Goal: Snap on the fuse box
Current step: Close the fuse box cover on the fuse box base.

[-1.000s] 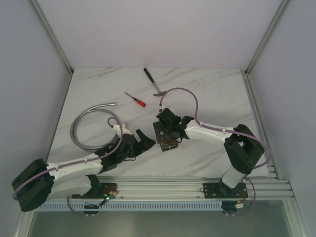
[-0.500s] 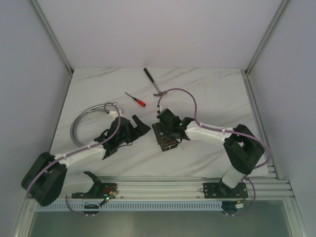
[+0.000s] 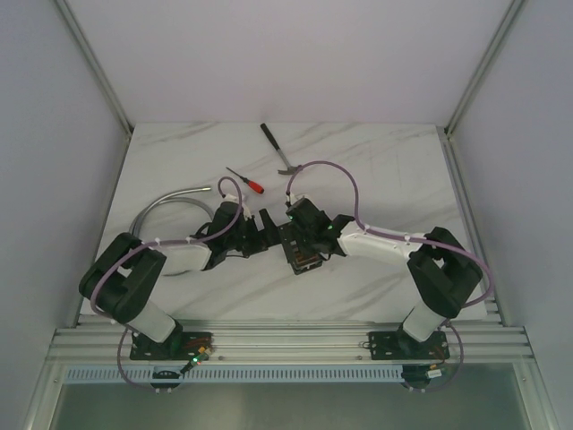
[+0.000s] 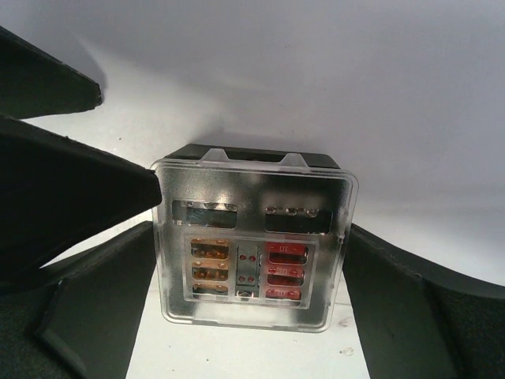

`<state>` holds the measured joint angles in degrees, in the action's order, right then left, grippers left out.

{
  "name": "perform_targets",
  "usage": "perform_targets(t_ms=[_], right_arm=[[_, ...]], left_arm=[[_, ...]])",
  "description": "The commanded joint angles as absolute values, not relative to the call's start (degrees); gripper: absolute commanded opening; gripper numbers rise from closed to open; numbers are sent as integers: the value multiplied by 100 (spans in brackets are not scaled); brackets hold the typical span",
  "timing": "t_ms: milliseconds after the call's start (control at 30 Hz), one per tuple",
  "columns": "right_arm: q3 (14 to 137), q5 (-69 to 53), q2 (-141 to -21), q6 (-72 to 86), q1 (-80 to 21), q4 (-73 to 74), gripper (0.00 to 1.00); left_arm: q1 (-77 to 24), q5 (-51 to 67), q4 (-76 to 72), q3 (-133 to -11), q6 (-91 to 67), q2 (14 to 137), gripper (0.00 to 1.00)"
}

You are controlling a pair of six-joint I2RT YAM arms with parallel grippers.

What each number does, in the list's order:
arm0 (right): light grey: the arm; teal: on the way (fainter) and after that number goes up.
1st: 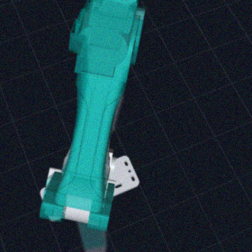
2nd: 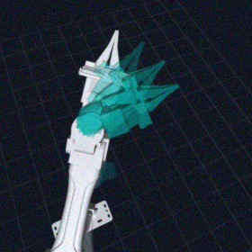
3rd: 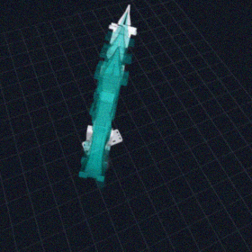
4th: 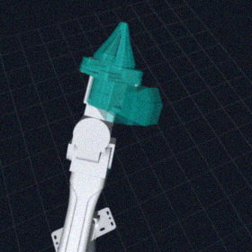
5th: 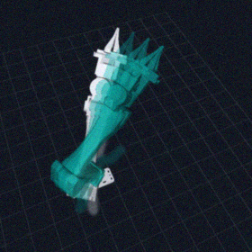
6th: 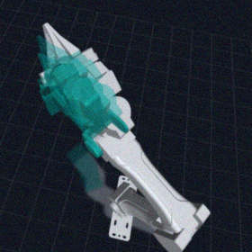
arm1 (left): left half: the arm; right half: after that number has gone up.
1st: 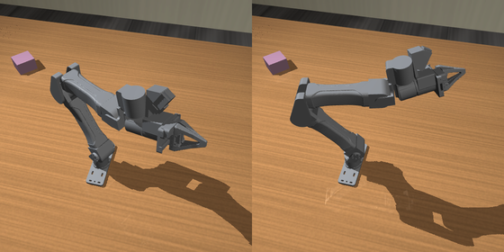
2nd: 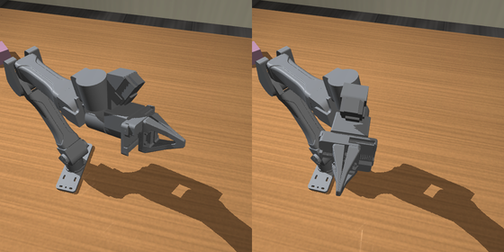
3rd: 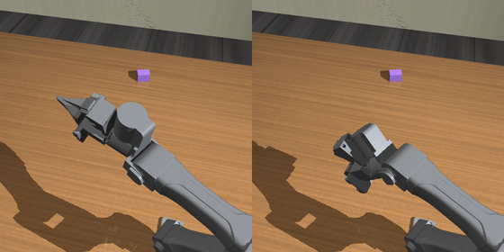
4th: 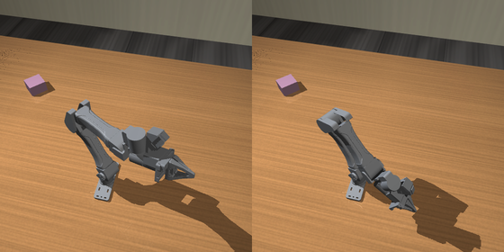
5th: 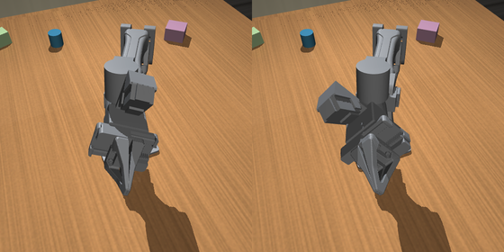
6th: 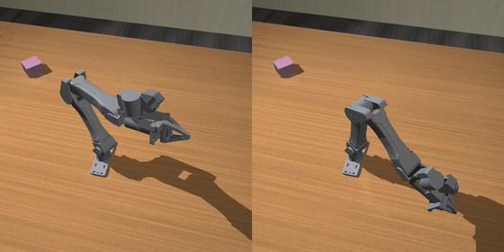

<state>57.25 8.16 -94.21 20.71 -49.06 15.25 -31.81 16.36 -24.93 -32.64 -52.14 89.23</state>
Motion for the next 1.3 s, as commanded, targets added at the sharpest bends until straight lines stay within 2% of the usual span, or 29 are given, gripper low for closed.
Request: perform_targets(t_ms=[0, 233, 633, 1267], right_arm=[[5625, 723, -9358, 2039, -4939, 1433, 100], [5596, 772, -9320, 2056, -4939, 1300, 100], [5297, 906, -8952, 2064, -4933, 816, 100], [5085, 1019, -8646, 2065, -4891, 537, 100]], left_arm=[[-3206, 2142, -2699, -3461, -5032, 9217, 100], [-3208, 2024, -2236, -3588, -5001, 9610, 98], [-3213, 1443, -1507, -3690, -5010, 9997, 90], [-3210, 1181, -1085, -3795, -4850, 10083, 88]])
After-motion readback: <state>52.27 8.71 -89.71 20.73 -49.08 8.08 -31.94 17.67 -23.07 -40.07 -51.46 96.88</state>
